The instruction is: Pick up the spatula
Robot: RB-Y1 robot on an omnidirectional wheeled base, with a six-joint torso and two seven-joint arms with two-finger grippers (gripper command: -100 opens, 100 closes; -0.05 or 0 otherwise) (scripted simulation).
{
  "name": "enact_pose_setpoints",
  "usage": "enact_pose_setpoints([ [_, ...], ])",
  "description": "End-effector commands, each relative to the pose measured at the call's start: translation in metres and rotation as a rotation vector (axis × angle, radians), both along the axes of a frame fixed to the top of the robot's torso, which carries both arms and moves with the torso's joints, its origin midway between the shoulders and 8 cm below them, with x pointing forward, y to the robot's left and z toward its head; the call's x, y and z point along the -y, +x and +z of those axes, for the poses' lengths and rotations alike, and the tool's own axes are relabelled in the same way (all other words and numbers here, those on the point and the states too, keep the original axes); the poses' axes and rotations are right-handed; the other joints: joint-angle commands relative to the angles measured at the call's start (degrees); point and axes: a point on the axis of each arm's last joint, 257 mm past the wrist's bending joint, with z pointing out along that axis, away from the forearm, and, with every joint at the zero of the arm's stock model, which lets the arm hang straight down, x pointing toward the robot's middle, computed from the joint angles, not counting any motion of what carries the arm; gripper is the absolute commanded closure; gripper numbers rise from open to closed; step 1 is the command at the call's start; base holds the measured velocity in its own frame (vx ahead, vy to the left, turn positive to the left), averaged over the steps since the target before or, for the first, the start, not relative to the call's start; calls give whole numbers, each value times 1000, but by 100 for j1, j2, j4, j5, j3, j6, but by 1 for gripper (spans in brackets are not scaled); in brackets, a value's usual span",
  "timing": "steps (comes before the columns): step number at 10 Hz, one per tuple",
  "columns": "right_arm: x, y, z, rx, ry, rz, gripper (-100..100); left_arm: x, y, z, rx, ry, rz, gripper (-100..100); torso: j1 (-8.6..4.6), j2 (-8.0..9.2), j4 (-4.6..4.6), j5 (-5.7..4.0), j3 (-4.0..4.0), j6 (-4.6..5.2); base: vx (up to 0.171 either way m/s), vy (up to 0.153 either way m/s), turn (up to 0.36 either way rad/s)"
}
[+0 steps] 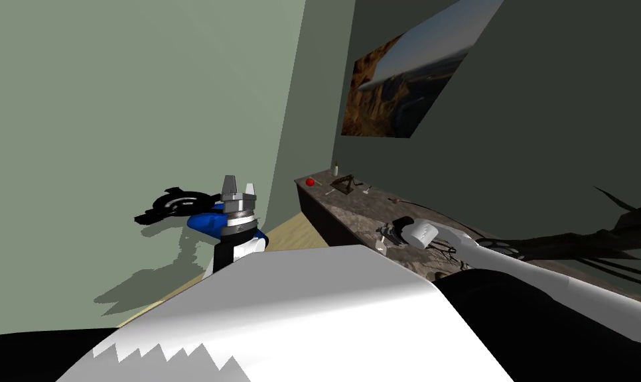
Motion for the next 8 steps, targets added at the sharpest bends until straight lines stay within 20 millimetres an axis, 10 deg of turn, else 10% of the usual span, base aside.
enact_pose_setpoints([
  [1,0,0,0,0,0,0,0,0,0,0,0,0,0,0,0,0,0,0,0,0,7,2,-1],
  [2,5,-6,-11,2,1,-14,-100,0,0,0,0,0,0,0,-3,12,3,-1,7,0,9,-3,101],
  [5,9,-12,-19,2,1,-24,-100,0,0,0,0,0,0,0,-10,16,4,-3,10,0,11,-9,63],
  [6,10,-12,-19,3,1,-24,100,0,0,0,0,0,0,0,-8,18,5,-2,11,1,0,0,0],
  [8,10,-13,-19,1,0,-24,100,0,0,0,0,0,0,0,-4,18,6,-4,12,-4,-1,-1,-5],
])
